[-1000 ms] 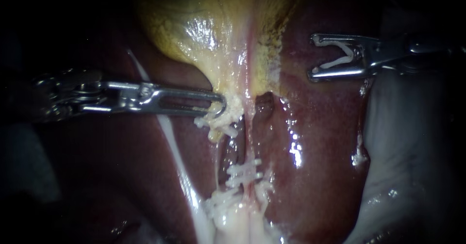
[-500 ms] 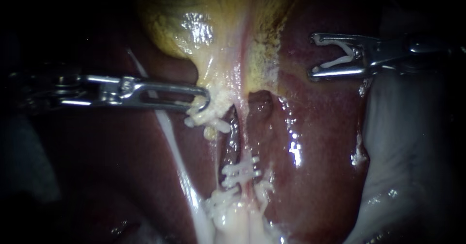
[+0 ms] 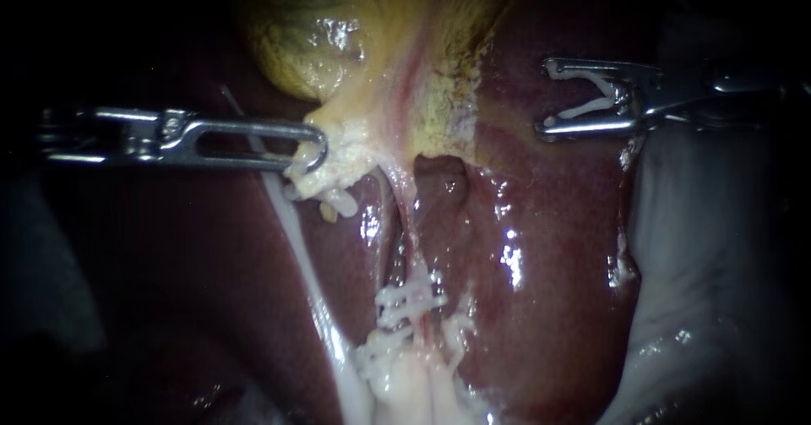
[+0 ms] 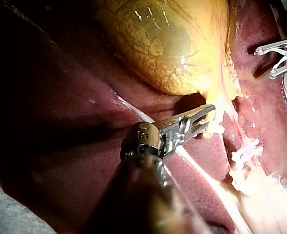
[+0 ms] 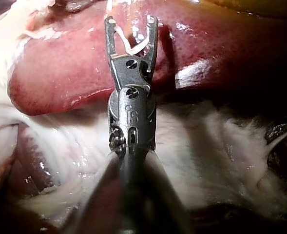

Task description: Clipping third clip right tube

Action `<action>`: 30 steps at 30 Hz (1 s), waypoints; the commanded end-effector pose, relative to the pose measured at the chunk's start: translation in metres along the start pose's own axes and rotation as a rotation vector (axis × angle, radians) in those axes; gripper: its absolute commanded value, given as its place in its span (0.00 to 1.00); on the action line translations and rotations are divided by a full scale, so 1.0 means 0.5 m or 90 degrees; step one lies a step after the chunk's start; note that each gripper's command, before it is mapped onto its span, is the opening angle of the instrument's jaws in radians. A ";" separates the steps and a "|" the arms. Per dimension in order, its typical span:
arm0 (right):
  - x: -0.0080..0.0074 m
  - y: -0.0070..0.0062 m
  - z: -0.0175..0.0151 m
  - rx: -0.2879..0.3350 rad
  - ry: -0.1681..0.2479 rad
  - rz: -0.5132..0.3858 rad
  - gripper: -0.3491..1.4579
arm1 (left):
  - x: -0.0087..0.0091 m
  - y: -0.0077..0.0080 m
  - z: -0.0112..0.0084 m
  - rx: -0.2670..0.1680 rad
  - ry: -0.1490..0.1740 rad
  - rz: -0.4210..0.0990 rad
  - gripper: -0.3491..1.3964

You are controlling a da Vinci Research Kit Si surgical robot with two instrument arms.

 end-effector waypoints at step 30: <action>-0.0033 -0.0146 0.0205 0.065 -0.001 0.205 0.46 | -0.0008 -0.0002 -0.0018 0.000 -0.002 -0.006 0.00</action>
